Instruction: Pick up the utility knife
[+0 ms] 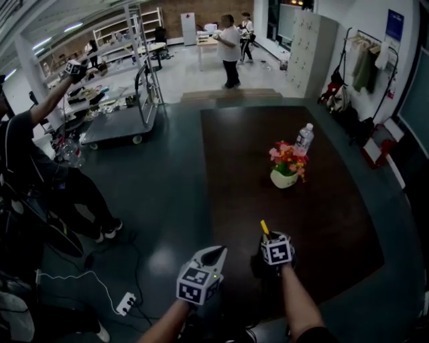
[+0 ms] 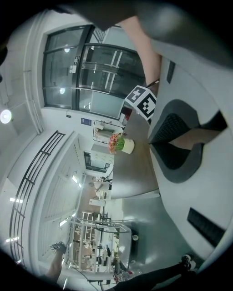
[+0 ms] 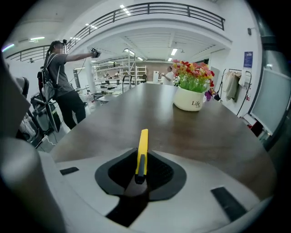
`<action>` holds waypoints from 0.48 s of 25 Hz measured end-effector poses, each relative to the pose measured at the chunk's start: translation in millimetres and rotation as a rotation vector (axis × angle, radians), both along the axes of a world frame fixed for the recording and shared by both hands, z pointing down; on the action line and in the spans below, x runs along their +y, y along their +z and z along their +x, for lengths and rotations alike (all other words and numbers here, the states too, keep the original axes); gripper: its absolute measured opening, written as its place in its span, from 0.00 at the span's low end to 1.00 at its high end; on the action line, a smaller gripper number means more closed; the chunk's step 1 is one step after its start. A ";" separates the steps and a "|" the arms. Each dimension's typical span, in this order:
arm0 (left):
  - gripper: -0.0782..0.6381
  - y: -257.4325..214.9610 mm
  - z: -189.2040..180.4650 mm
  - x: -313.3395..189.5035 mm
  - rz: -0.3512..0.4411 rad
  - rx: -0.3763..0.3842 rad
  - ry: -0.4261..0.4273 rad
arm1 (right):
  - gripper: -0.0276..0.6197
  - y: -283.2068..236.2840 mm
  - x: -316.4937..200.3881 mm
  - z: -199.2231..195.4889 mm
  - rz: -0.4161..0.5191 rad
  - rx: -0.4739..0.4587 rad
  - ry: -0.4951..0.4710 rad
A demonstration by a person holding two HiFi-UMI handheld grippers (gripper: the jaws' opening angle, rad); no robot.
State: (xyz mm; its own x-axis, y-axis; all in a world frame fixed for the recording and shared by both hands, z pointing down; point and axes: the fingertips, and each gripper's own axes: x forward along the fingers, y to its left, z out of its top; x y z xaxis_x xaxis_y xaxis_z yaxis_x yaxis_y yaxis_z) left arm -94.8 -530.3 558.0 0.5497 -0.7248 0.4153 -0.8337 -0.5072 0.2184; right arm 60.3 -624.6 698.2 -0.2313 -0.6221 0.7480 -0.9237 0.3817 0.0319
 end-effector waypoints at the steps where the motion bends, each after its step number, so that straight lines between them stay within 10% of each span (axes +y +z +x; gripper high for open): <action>1: 0.12 -2.1 -0.6 0.7 0.007 0.006 0.006 | 0.16 -0.5 3.9 1.4 0.000 -0.005 0.010; 12: 0.12 -39.8 -29.0 37.9 0.090 0.069 0.115 | 0.16 -90.1 101.5 -40.4 0.187 -0.156 0.108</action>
